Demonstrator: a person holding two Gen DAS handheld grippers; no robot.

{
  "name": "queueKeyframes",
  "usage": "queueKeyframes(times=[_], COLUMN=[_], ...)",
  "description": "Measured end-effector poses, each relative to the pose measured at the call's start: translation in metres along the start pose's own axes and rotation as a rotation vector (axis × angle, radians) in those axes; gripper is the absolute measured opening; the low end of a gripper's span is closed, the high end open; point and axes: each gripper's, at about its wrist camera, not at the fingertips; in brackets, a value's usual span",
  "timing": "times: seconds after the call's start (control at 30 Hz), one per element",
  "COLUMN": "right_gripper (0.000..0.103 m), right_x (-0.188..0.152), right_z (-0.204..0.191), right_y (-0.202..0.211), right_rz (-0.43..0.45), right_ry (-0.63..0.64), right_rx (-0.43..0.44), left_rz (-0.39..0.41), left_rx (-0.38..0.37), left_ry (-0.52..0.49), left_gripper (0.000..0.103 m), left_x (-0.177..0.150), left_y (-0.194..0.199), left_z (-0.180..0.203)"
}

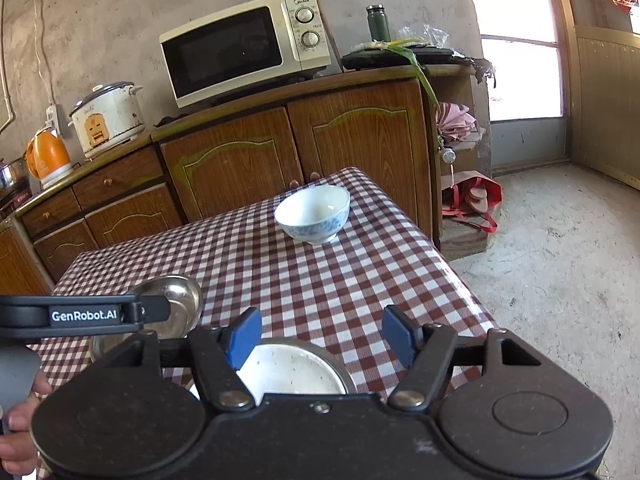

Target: Organize plates and bowls

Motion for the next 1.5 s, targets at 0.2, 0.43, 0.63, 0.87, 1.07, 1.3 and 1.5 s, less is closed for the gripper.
queueKeyframes(times=[0.2,0.43,0.63,0.87,1.07,1.3,1.5], right_gripper=[0.080,0.080,0.081,0.081,0.081,0.081,0.081], right_x=[0.008,0.017,0.025,0.036,0.048,0.062,0.071], right_z=[0.002,0.006,0.010,0.010,0.011,0.013,0.015], right_y=[0.000,0.001,0.000,-0.003,-0.007,-0.015,-0.023], right_rz=[0.017,0.039,0.051,0.070,0.090,0.110,0.121], right_ry=[-0.003,0.002,0.009,0.020,0.031,0.039,0.038], right_rx=[0.002,0.001,0.000,0.003,0.009,0.014,0.019], left_rz=[0.010,0.024,0.030,0.033,0.043,0.052,0.058], left_rx=[0.007,0.007,0.004,-0.006,0.000,0.008,0.010], left_ry=[-0.013,-0.017,-0.023,-0.022,-0.028,-0.041,-0.044], left_gripper=[0.095,0.095,0.095,0.095,0.095,0.095,0.096], left_x=[0.005,0.010,0.015,0.021,0.028,0.037,0.043], left_y=[0.001,0.001,-0.001,-0.004,-0.006,-0.013,-0.019], left_z=[0.003,0.007,0.012,0.014,0.016,0.020,0.021])
Point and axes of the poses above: each gripper's, at about its wrist camera, not at the fingertips, and y roughly against the way its jaws point, z to its right, x to its top
